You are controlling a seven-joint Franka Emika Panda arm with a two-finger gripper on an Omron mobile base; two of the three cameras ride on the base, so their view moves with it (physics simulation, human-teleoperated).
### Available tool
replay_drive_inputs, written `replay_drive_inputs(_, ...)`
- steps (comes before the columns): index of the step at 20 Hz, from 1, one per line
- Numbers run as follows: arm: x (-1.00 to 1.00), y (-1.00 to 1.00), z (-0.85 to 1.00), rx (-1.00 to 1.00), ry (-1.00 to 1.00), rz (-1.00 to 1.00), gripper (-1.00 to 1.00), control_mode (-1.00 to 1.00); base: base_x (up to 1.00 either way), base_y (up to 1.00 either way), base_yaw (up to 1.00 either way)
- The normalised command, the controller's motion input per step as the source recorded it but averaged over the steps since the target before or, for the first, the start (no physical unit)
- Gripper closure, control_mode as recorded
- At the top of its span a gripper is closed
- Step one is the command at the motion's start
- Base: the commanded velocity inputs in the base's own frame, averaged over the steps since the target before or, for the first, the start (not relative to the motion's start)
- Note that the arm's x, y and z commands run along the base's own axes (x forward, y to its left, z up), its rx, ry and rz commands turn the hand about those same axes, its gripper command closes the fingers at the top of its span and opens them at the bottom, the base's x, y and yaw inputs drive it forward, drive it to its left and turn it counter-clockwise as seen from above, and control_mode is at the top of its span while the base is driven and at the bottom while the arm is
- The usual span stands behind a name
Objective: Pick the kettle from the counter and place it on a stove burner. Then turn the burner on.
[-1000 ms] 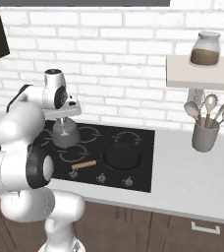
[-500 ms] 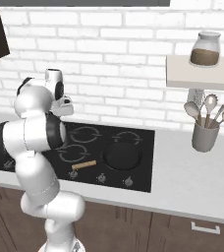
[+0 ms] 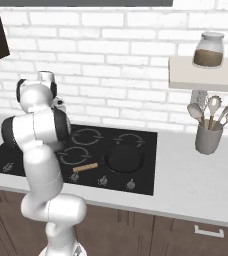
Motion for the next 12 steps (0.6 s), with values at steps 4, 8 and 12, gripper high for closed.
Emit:
replay_drive_inputs(4,0.17,0.59,0.0,0.0,0.0,0.1,1.0,-1.0,0.0,0.0,0.0)
replay_drive_inputs(8,-0.02,0.35,0.0,0.0,-0.08,0.08,1.0,-1.0,0.0,0.0,0.0)
replay_drive_inputs(12,0.0,0.27,0.0,0.0,-0.16,0.07,1.0,-1.0,0.0,0.0,0.0)
